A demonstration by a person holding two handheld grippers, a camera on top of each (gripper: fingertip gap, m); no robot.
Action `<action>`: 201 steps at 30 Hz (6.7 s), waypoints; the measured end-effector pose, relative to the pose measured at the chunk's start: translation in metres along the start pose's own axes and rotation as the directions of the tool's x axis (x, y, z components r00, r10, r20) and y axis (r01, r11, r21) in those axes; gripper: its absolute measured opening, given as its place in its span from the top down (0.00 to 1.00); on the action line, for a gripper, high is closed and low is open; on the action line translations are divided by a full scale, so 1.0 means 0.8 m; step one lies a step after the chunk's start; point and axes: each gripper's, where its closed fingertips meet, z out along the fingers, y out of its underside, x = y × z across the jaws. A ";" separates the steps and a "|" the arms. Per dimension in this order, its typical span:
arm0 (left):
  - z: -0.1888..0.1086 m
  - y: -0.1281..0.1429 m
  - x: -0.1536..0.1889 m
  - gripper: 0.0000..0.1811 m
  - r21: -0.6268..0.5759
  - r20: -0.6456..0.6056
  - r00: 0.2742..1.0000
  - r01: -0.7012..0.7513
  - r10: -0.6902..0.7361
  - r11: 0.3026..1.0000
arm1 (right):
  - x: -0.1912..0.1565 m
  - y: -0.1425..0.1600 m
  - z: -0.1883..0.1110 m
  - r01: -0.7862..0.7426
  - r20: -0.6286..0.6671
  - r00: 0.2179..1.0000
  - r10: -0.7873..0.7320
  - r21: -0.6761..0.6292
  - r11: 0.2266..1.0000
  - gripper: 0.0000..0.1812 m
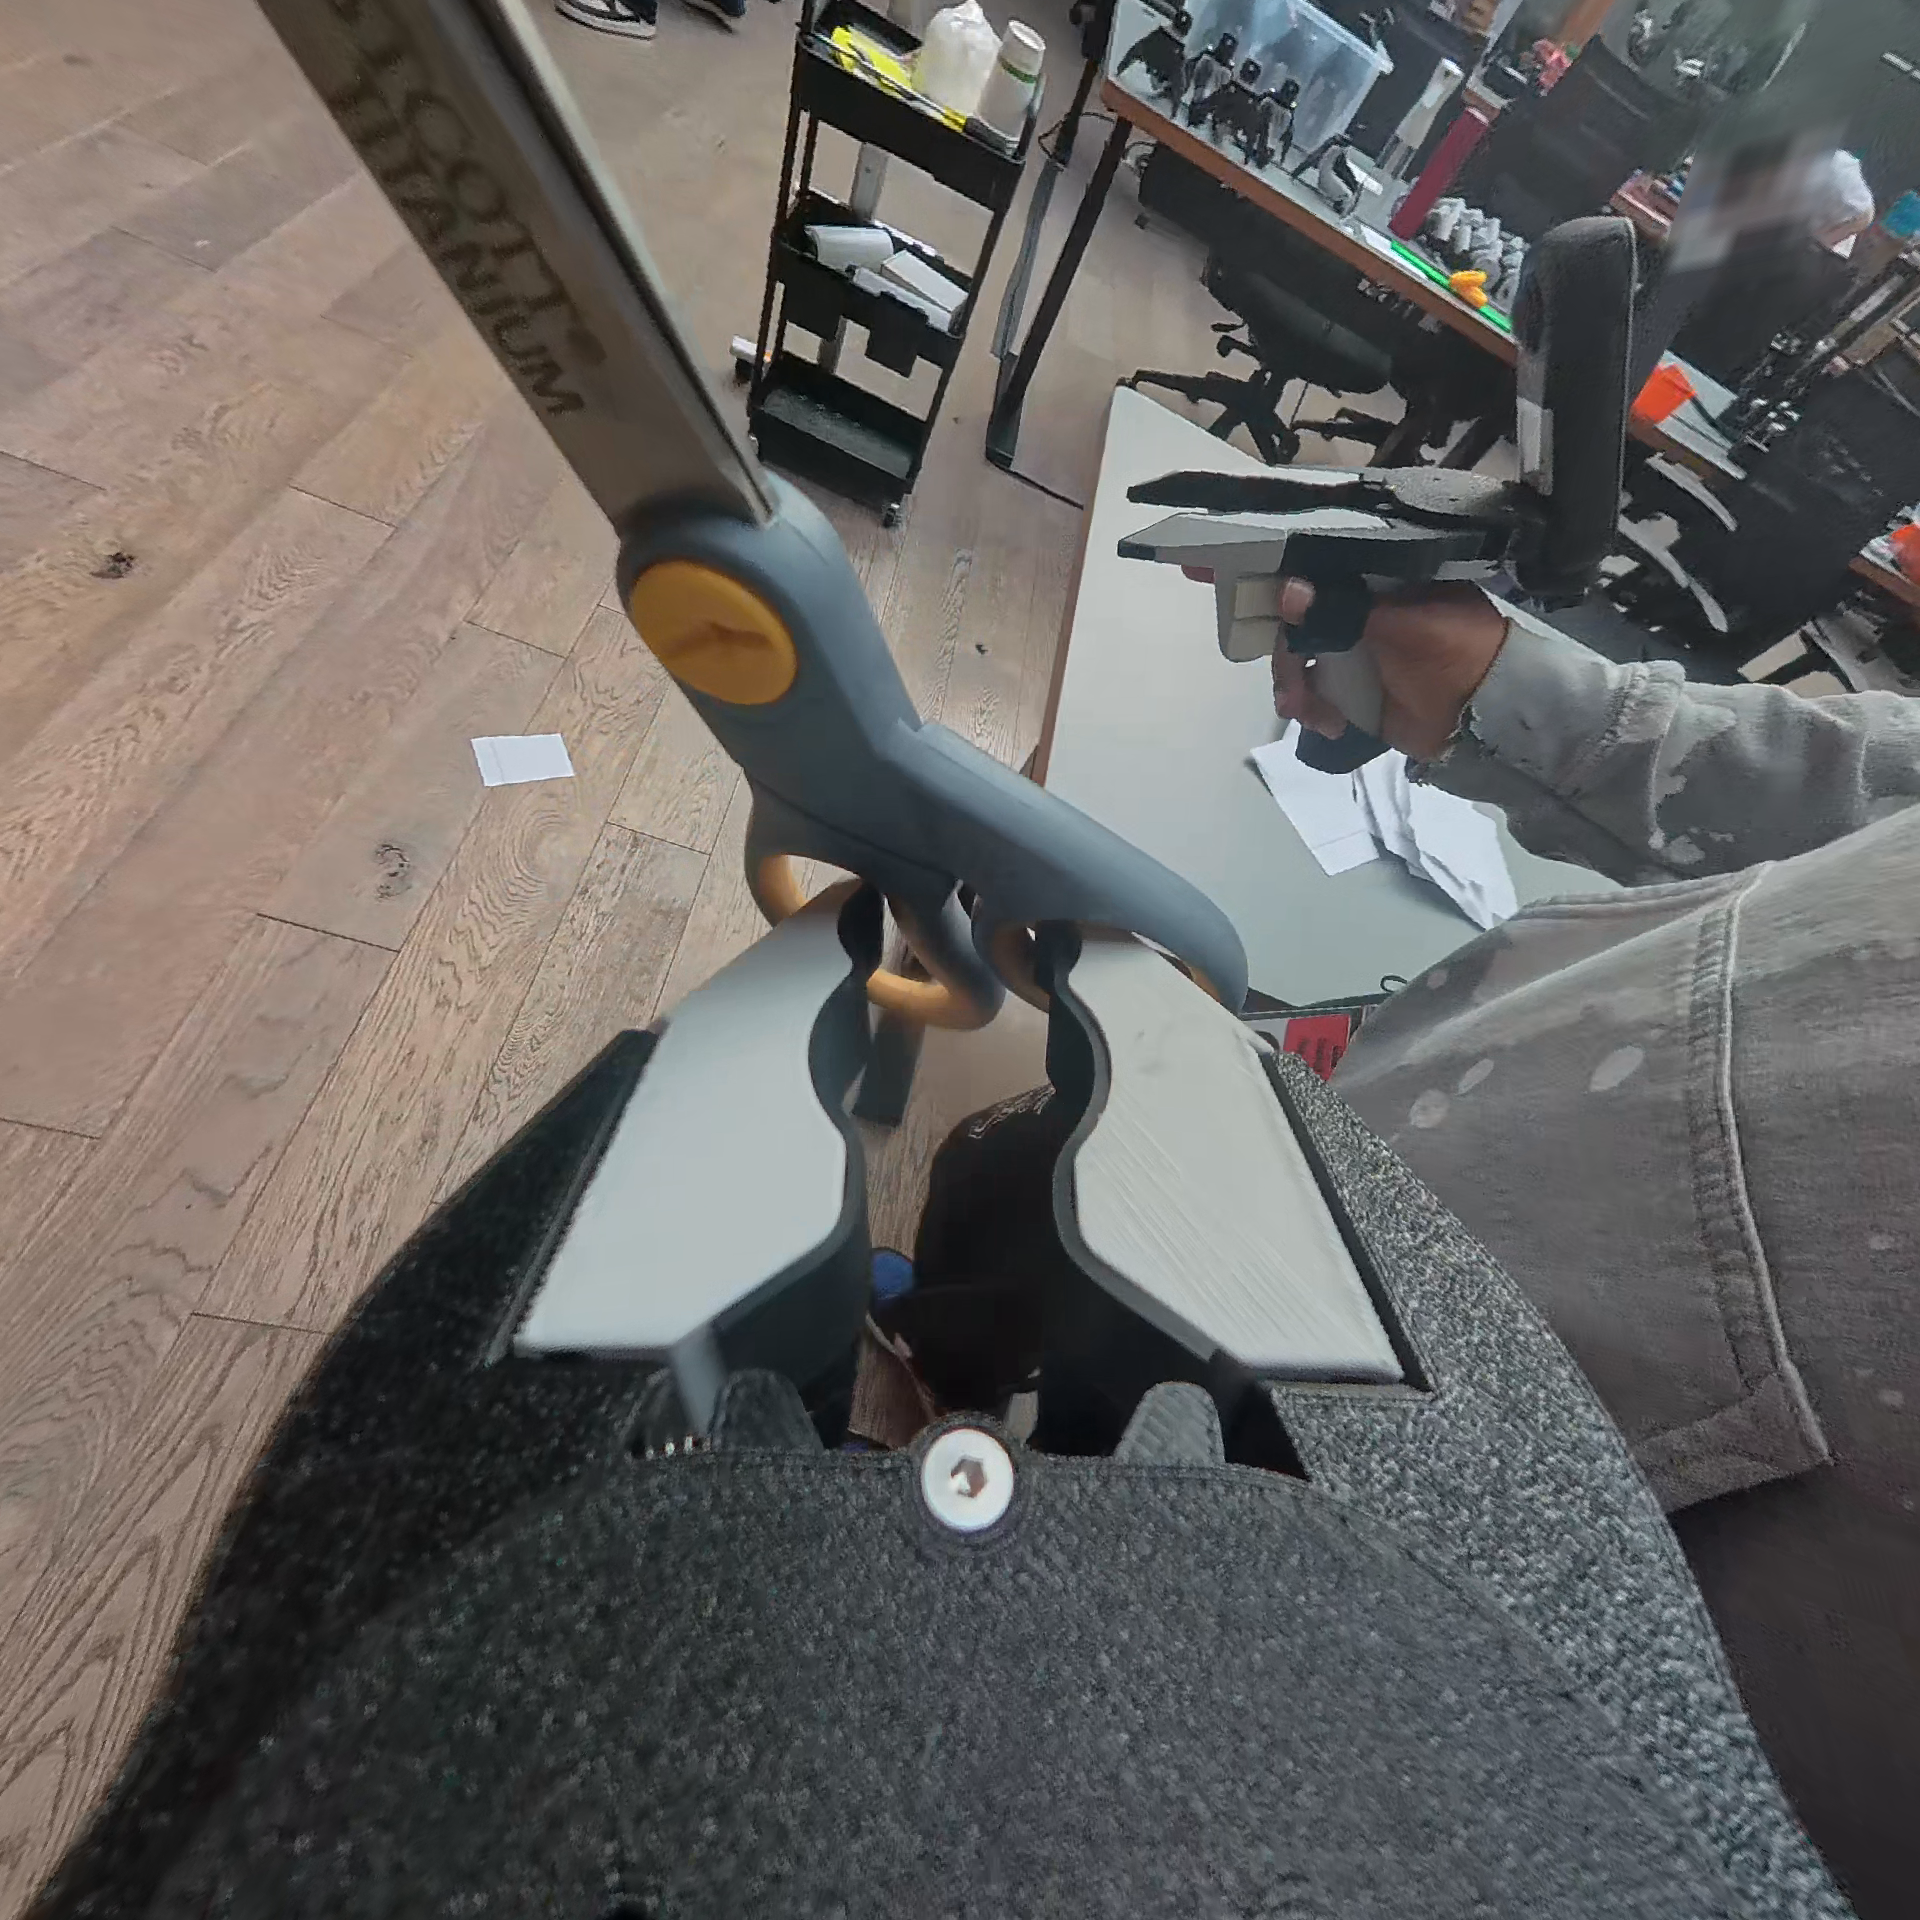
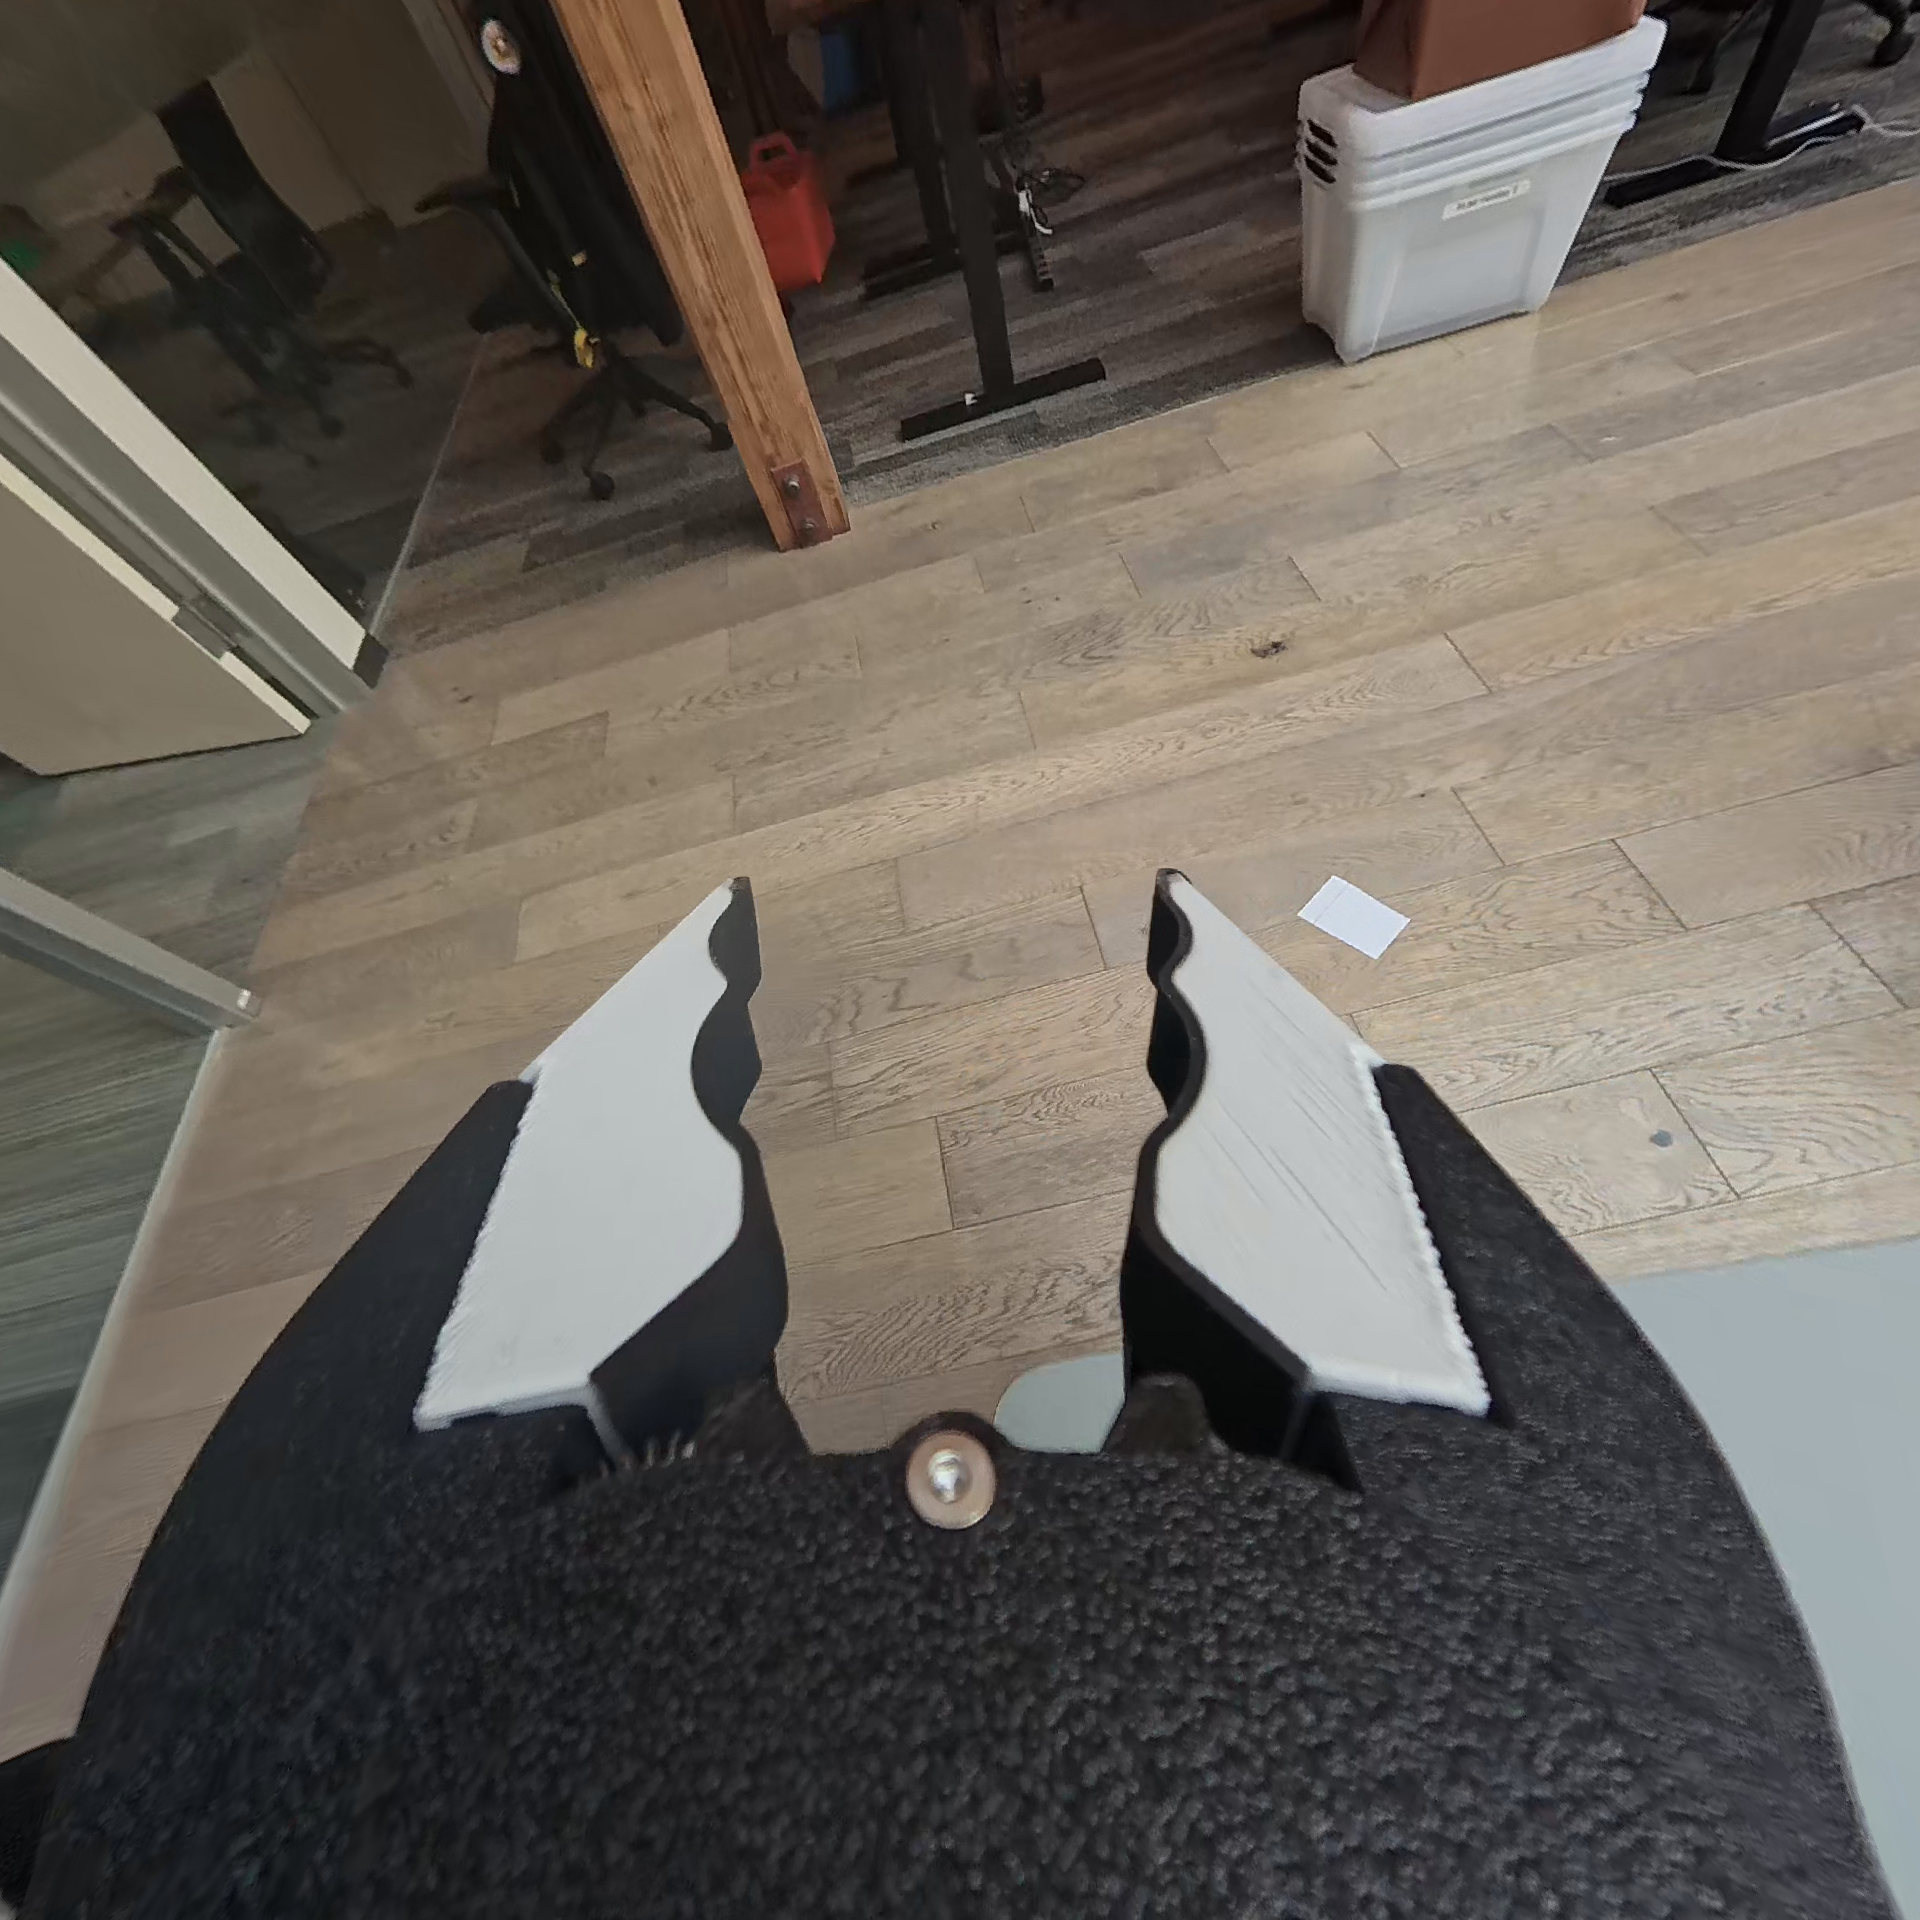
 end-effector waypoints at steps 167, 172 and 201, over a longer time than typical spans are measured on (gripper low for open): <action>0.311 -0.016 0.702 0.87 -0.126 -0.968 -0.165 -0.323 -0.187 0.938 | 0.134 -0.025 -0.607 -0.316 0.033 0.946 0.322 0.312 0.896 0.79; 0.305 0.076 0.810 0.86 -0.140 -0.980 -0.060 -0.458 -0.188 0.878 | 0.142 0.054 -0.714 -0.313 -0.057 0.933 0.357 0.365 0.877 0.87; 0.385 0.187 1.018 0.87 0.046 -0.995 0.032 -0.681 0.092 0.731 | 0.191 0.143 -0.889 -0.108 -0.060 0.991 0.119 0.164 0.981 0.71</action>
